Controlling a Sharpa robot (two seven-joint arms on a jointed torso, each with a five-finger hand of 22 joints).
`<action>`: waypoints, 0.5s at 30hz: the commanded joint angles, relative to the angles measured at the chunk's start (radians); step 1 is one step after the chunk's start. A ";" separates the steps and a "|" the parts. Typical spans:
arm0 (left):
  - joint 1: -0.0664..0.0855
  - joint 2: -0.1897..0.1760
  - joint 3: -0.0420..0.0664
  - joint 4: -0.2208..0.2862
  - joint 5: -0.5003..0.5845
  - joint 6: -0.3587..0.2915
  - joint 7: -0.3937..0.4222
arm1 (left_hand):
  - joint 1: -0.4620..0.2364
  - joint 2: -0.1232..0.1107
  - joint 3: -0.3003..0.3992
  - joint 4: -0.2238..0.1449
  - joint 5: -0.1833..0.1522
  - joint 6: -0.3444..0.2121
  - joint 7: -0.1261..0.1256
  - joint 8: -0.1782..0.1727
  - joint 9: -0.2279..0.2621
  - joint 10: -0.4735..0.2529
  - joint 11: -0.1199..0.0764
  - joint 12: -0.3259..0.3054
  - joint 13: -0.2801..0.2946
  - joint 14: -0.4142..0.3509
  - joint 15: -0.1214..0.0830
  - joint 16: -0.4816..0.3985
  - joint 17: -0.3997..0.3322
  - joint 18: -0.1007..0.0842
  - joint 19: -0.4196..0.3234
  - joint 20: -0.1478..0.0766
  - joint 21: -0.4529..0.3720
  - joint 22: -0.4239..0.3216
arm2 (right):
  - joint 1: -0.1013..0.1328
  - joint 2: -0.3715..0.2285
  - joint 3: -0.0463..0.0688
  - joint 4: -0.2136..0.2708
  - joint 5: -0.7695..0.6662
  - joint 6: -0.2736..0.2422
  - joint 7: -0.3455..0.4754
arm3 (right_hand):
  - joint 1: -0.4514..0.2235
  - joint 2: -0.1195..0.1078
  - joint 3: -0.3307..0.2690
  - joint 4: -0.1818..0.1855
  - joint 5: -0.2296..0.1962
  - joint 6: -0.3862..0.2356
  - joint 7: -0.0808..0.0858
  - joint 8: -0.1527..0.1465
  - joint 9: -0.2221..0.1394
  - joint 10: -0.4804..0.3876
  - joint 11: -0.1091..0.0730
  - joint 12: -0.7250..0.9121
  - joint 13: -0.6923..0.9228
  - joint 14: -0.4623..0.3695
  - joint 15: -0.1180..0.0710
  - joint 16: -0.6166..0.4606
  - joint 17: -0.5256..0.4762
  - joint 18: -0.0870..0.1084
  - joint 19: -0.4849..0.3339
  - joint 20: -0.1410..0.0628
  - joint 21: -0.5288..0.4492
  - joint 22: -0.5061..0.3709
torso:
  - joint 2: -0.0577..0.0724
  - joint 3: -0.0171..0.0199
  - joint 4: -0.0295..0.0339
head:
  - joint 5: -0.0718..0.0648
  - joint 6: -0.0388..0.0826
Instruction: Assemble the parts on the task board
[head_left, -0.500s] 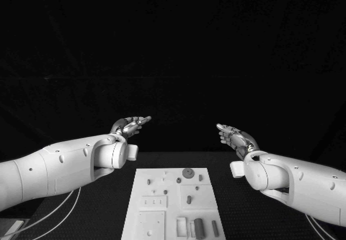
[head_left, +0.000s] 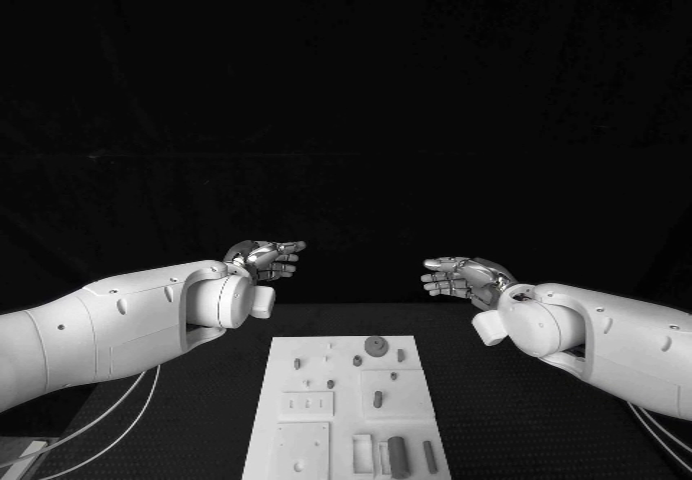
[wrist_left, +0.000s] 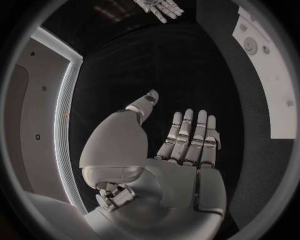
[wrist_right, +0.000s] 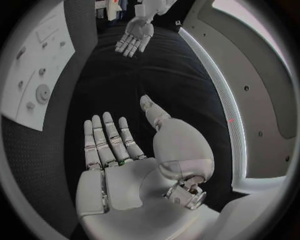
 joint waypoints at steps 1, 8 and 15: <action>0.001 -0.022 0.000 -0.003 -0.127 0.138 0.008 | 0.014 0.015 0.023 -0.039 0.002 0.061 0.044 0.008 -0.009 0.085 -0.009 0.032 0.011 0.109 -0.042 0.037 0.009 0.035 0.107 -0.019 0.024 -0.013 | -0.021 0.044 -0.001 -0.130 -0.768 -0.013 -0.009 | 0.118 -0.036 0.100 -0.013 0.007 0.171 0.074 0.055 0.025 0.190 -0.047 0.061 0.028 0.221 -0.062 0.073 0.028 0.066 0.190 -0.014 0.040 0.008 | 0.000 -0.0003 -0.0018 | 0.014 -0.012; 0.000 -0.045 0.000 0.018 -0.214 0.217 0.025 | 0.071 0.075 0.131 -0.168 0.002 0.184 0.011 0.021 -0.026 0.217 -0.058 0.065 0.026 0.255 -0.097 0.065 0.022 0.060 0.262 -0.044 0.032 -0.058 | -0.025 0.058 0.000 -0.126 -1.033 -0.020 -0.032 | 0.120 -0.052 0.135 -0.012 0.007 0.290 0.029 0.069 0.030 0.310 -0.092 0.078 0.040 0.376 -0.125 0.104 0.048 0.112 0.335 -0.024 0.068 0.000 | 0.004 0.0032 0.0009 | 0.017 -0.013; 0.001 -0.099 0.000 0.113 -0.203 0.203 0.036 | 0.015 0.031 0.125 -0.202 0.001 0.198 0.014 0.001 -0.045 0.229 -0.057 0.042 0.020 0.284 -0.107 0.055 0.032 0.055 0.304 -0.056 0.016 -0.084 | -0.024 0.071 0.000 -0.105 -1.221 -0.047 -0.057 | 0.110 -0.087 0.123 -0.011 0.006 0.354 0.000 0.059 0.032 0.502 -0.174 0.154 0.100 0.599 -0.238 0.225 0.133 0.176 0.553 -0.053 0.163 0.031 | 0.025 0.0055 0.0082 | 0.005 -0.010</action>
